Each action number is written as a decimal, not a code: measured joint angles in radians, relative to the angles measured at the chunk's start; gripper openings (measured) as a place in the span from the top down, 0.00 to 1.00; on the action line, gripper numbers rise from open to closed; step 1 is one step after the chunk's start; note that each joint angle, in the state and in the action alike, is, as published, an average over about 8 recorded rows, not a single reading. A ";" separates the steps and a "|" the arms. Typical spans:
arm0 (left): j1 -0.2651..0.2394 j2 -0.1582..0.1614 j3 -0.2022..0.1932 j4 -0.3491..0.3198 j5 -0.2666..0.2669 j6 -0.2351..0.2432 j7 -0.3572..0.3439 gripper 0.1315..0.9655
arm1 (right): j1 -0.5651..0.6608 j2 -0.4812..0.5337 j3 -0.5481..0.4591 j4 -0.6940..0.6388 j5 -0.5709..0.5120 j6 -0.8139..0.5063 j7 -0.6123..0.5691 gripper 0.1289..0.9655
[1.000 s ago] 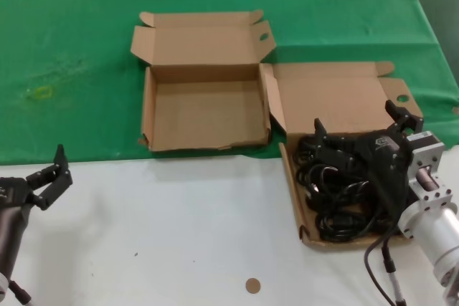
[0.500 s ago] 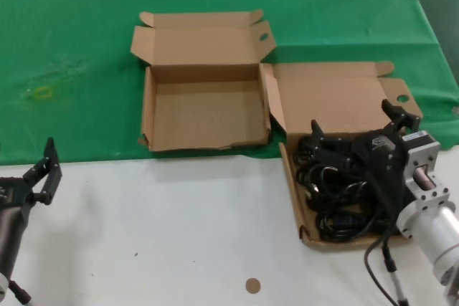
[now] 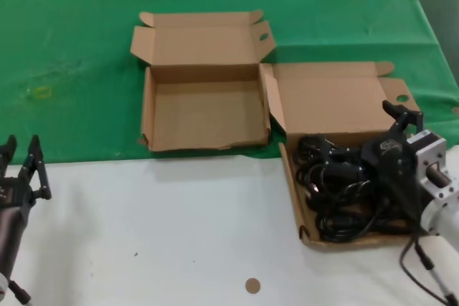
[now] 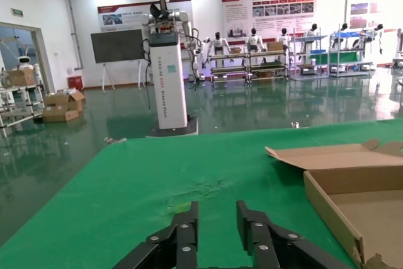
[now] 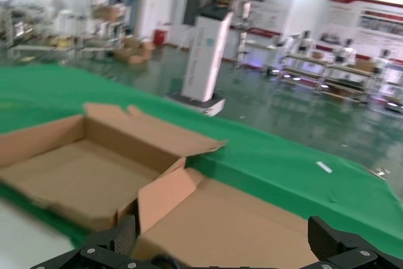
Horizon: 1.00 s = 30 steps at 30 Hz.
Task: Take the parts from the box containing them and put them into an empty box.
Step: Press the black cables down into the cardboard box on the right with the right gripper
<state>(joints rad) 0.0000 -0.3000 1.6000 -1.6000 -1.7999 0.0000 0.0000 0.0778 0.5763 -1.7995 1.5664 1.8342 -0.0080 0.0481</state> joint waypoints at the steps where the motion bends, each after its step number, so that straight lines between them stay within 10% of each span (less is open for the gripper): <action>1: 0.000 0.000 0.000 0.000 0.000 0.000 0.000 0.73 | 0.004 0.021 -0.010 0.000 0.000 -0.007 0.006 0.00; 14: 0.000 0.000 0.000 0.000 0.000 0.000 -0.001 0.95 | 0.073 0.287 -0.094 0.007 -0.100 -0.241 0.072 0.00; 30: 0.000 0.000 0.000 0.000 0.000 0.000 0.000 0.99 | 0.214 0.454 -0.081 -0.017 -0.139 -0.672 -0.080 0.00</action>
<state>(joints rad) 0.0000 -0.3000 1.6001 -1.6000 -1.7995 0.0000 -0.0005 0.2922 1.0303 -1.8801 1.5495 1.6954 -0.6799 -0.0314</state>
